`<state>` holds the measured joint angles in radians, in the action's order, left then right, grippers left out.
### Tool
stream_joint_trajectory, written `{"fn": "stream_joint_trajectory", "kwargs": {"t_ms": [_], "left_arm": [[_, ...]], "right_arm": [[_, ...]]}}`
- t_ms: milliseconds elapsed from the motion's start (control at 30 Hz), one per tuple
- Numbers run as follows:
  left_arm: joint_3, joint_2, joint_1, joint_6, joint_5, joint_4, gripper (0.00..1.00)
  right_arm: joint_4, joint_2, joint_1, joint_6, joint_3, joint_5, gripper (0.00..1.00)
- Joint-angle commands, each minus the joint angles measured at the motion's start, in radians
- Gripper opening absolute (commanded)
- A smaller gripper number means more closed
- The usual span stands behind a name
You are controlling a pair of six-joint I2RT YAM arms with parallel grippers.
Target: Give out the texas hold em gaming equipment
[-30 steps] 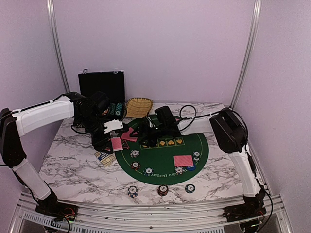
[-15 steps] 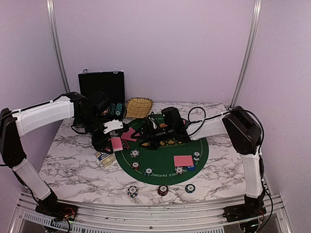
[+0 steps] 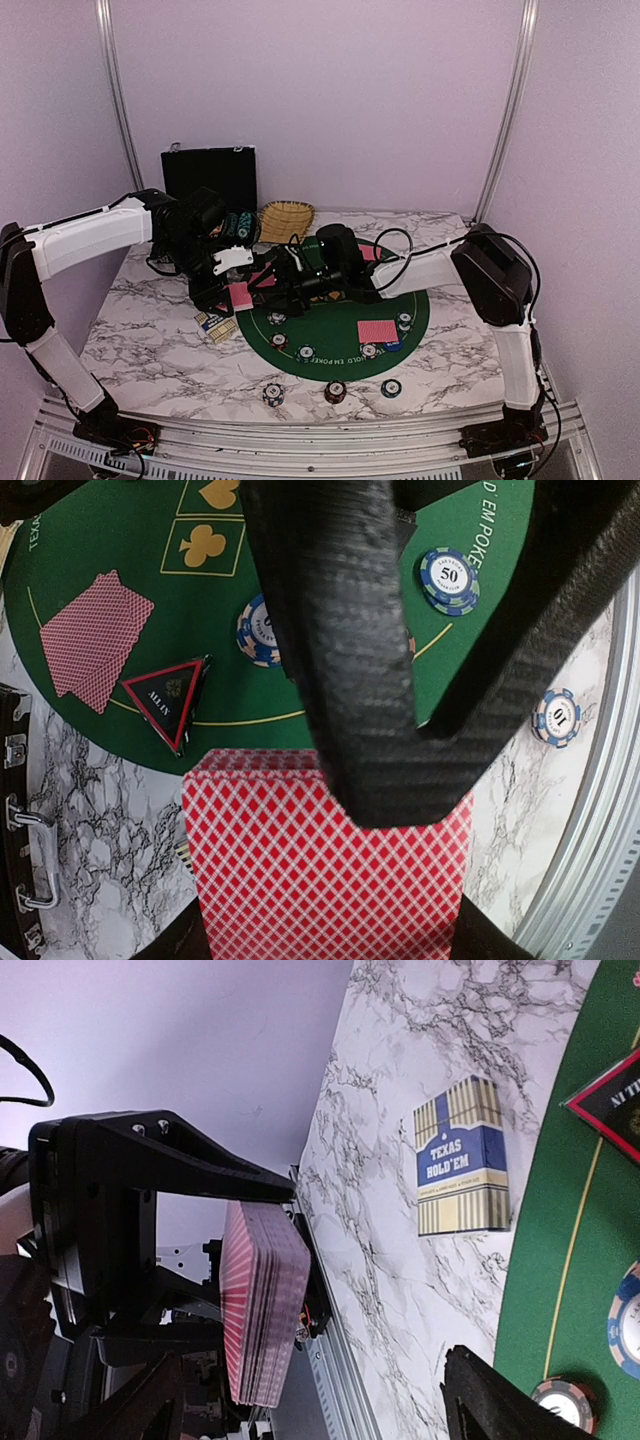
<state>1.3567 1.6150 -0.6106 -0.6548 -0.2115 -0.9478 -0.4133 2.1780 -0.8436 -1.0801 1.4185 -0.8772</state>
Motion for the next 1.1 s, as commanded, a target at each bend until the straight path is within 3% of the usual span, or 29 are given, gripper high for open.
{"fn": "stream_joint_trajectory", "kwargs": {"t_ms": [0,733,1067], "left_arm": [[0.032,-0.015,0.002,0.001,-0.031,-0.02,0.0],[0.045,-0.006,0.001,0.004,-0.039,-0.022,0.0],[0.042,-0.013,0.001,0.0,-0.036,-0.022,0.0]], "right_arm": [[-0.035,0.036,-0.012,-0.022,0.076,-0.012,0.88],[0.037,0.231,-0.072,-0.058,0.345,-0.046,0.88],[0.102,0.196,-0.032,-0.023,0.255,0.02,0.8]]}}
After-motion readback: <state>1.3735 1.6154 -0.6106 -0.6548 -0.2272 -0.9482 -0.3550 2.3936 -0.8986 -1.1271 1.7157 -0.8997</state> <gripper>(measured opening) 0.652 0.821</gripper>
